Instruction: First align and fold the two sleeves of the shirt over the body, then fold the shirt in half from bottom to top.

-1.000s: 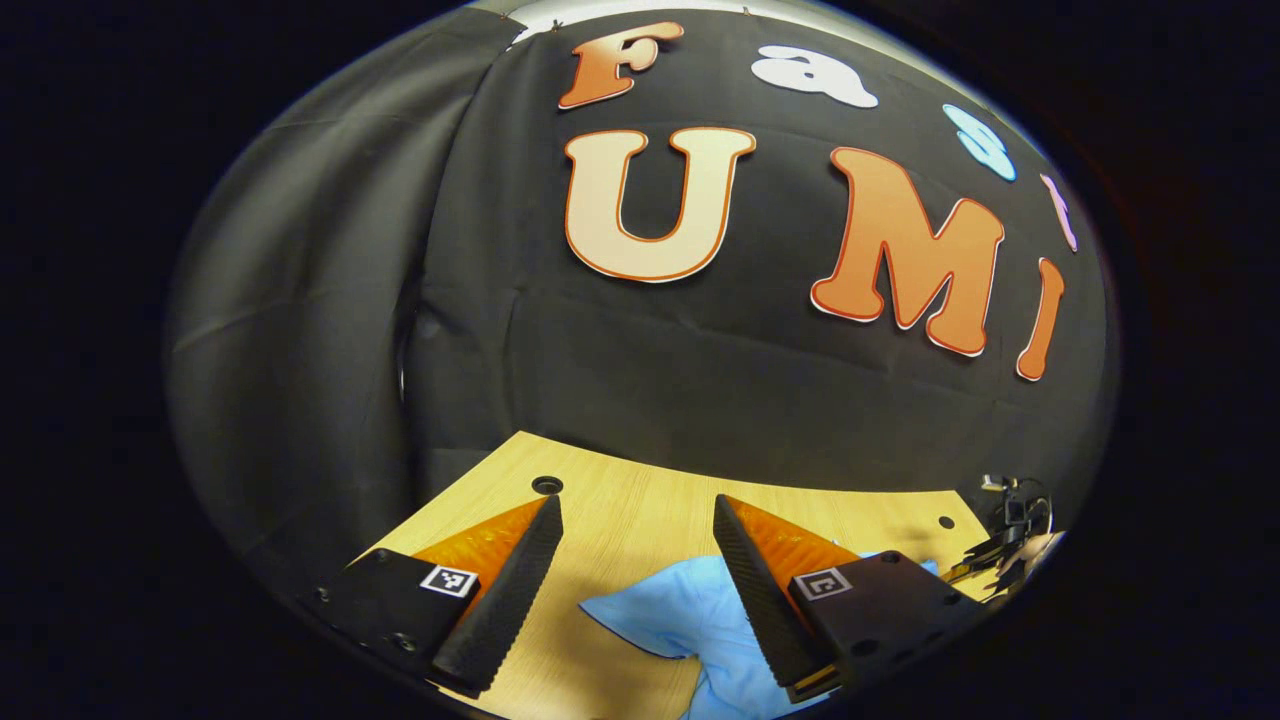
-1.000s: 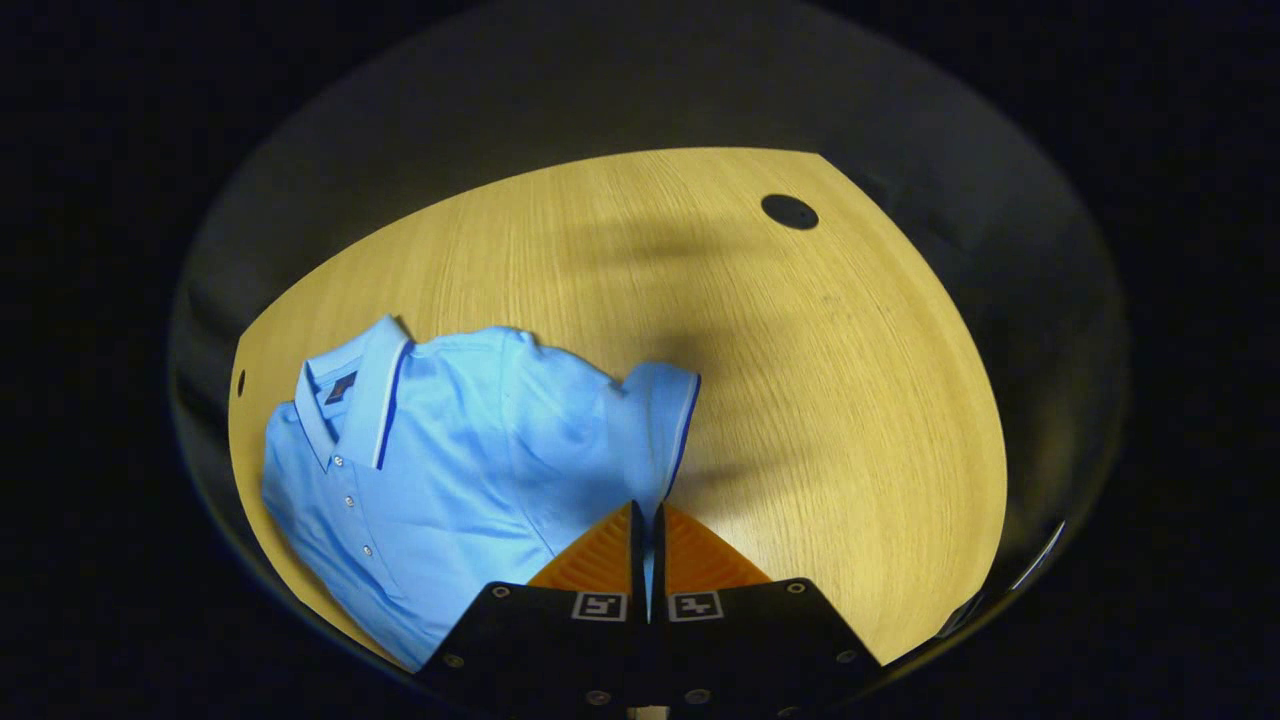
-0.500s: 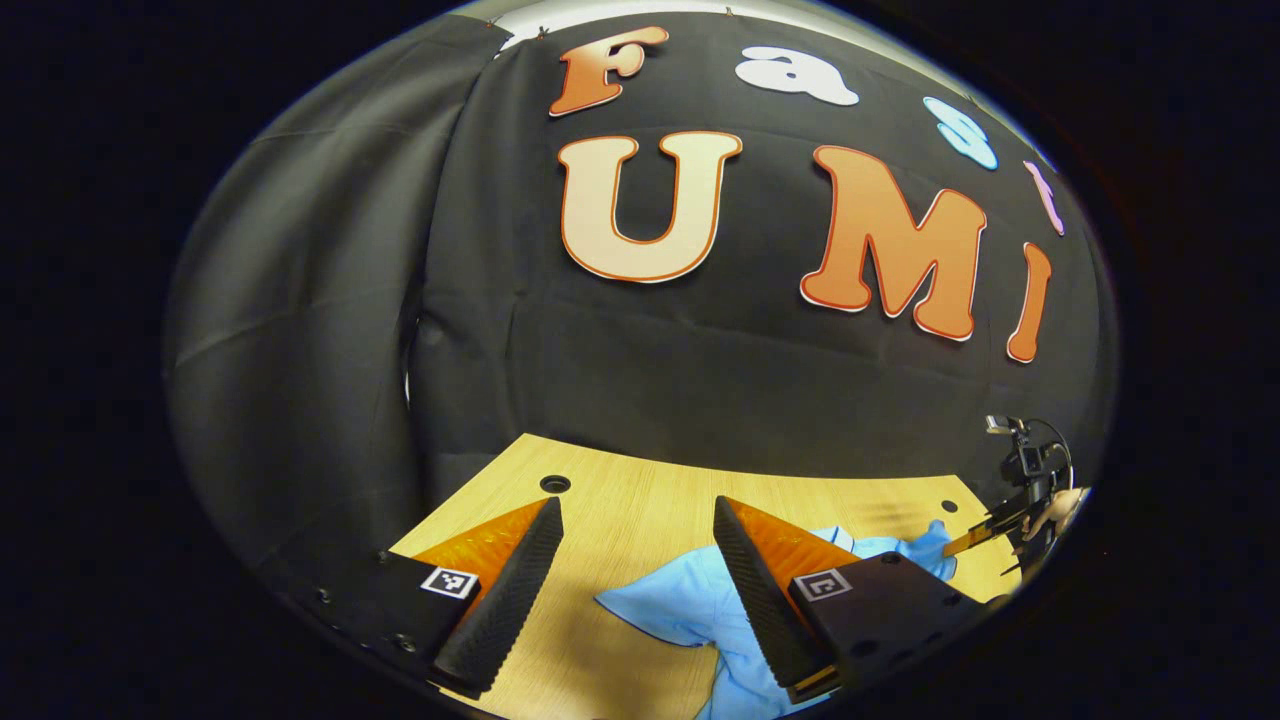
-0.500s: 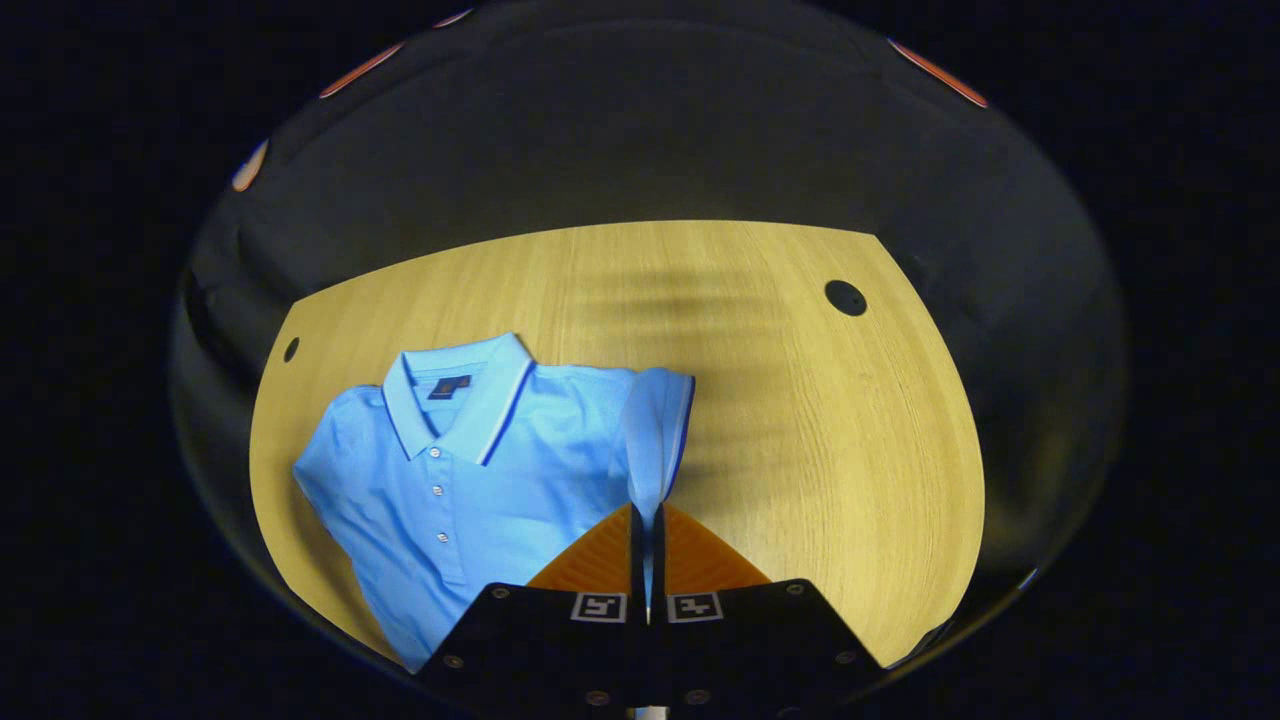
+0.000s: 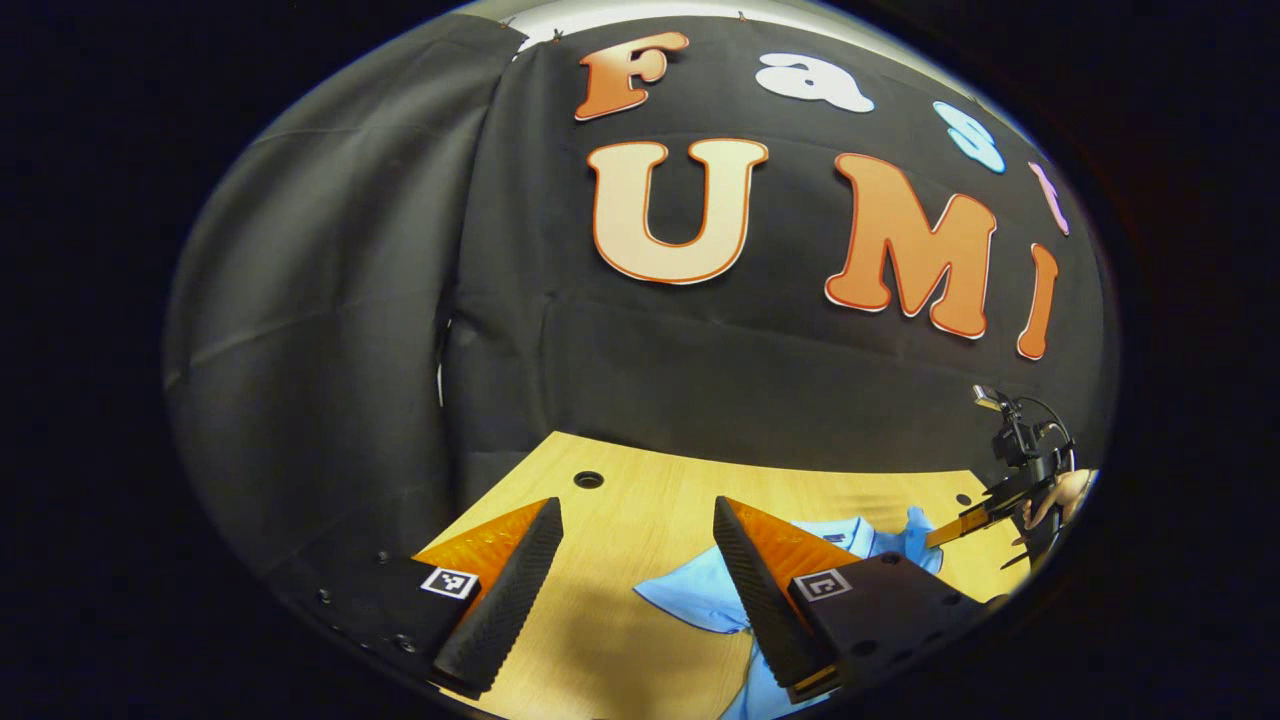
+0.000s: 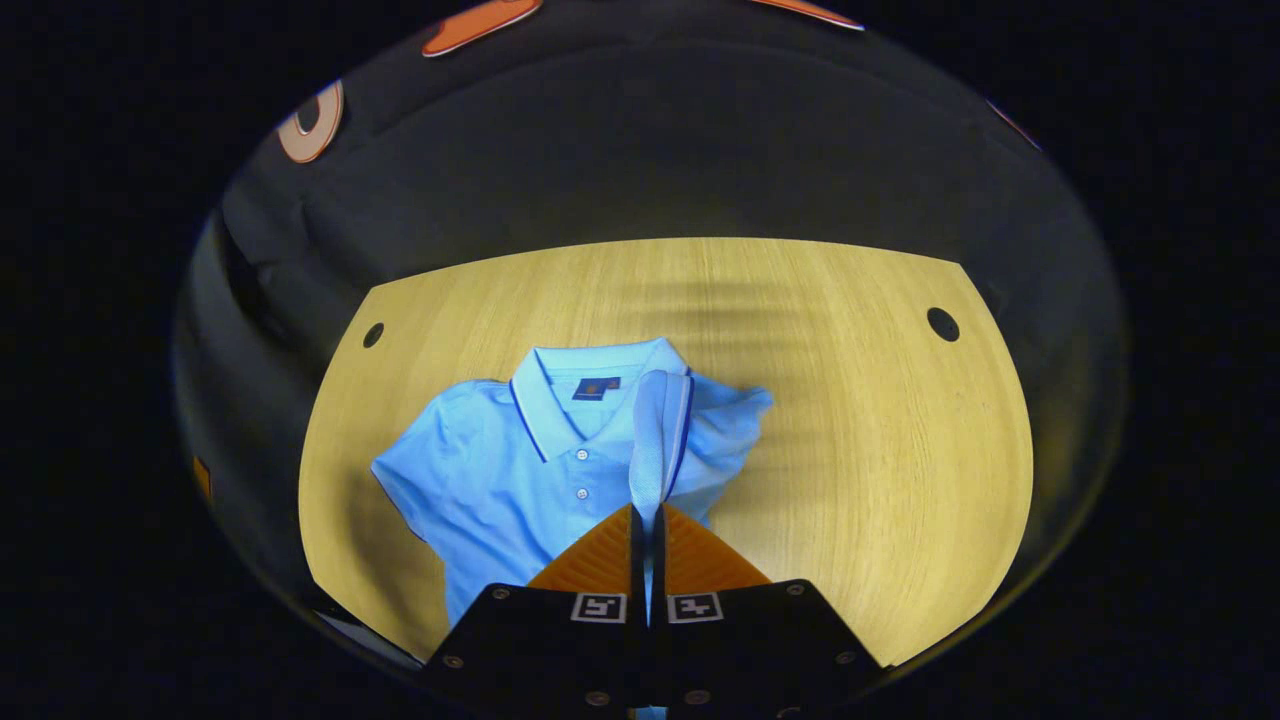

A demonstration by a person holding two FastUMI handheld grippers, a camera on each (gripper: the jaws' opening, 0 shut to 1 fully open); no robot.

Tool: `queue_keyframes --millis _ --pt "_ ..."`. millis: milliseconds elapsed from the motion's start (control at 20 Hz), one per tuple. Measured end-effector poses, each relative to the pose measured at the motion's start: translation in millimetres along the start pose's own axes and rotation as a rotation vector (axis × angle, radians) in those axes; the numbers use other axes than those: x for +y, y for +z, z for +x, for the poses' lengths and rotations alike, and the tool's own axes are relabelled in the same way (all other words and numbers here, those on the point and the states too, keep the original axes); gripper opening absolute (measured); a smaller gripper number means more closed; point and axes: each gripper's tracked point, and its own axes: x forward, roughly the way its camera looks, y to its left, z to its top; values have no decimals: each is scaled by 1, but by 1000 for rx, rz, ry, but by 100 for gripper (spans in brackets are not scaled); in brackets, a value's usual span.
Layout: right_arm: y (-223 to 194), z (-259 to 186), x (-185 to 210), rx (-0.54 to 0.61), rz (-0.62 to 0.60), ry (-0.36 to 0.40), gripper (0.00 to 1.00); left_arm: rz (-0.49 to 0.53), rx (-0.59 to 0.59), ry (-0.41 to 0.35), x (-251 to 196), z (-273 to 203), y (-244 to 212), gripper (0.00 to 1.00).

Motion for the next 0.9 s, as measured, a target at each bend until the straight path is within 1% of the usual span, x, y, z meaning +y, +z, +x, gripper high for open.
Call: queue_keyframes --millis 150,350,450,550,600,750,850,900 --pt "-8 10 28 32 0 35 1 -3 3 29 18 -6 -2 99" --pt "-14 19 57 50 -55 63 2 -12 11 66 39 -10 -6 99" --pt "-18 24 64 65 -68 58 2 -11 15 82 46 -11 -9 100" --pt "-21 24 70 76 -64 69 2 -13 20 89 49 -13 -10 99" --pt "-22 25 74 81 -63 83 7 -15 21 90 50 -13 -11 99" --pt "-21 22 85 73 -55 120 13 -20 29 85 46 -9 -13 99" --pt "-18 18 91 63 -37 148 22 -23 38 71 40 -7 -15 99" --pt "-17 15 92 54 -38 156 31 -22 42 66 36 -4 -15 99"
